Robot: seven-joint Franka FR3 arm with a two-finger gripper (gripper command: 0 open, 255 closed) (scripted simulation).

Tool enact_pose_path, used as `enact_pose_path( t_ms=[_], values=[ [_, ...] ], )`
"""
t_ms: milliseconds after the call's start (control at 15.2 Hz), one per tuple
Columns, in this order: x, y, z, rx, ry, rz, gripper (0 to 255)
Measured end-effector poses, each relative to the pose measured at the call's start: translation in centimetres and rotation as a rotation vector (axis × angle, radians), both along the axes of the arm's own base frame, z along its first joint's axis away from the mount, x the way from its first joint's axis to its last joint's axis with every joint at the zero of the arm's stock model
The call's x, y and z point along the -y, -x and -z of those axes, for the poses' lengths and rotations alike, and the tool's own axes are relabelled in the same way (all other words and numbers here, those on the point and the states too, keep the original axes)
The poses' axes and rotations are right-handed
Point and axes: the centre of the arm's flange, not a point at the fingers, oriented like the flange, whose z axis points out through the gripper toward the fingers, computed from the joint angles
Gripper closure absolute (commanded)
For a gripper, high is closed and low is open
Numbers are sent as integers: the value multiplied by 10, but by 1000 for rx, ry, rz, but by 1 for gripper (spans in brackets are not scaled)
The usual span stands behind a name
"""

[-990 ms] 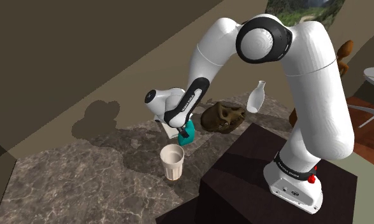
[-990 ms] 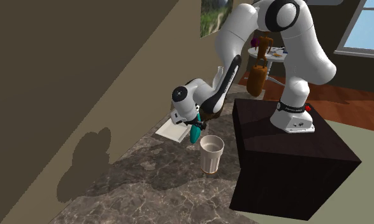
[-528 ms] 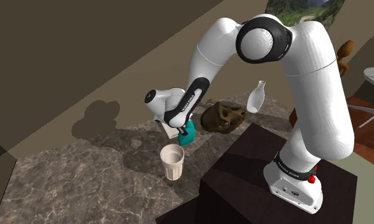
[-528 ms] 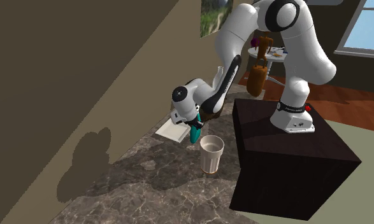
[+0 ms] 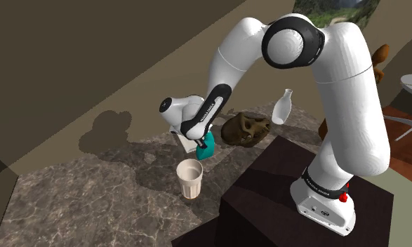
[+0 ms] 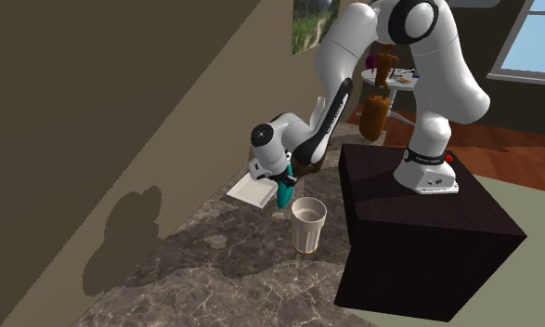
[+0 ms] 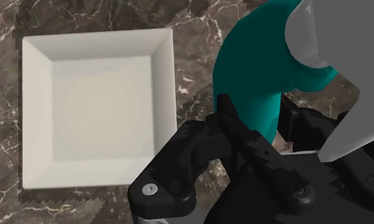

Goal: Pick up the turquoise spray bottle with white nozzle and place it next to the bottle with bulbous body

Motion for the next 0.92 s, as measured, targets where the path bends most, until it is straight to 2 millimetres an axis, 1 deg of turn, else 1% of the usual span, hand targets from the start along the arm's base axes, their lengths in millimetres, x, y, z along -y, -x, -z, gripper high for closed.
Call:
enact_pose_path(
  t_ms=[924],
  values=[
    [0,-1,-73,1,0,0,255]
  ],
)
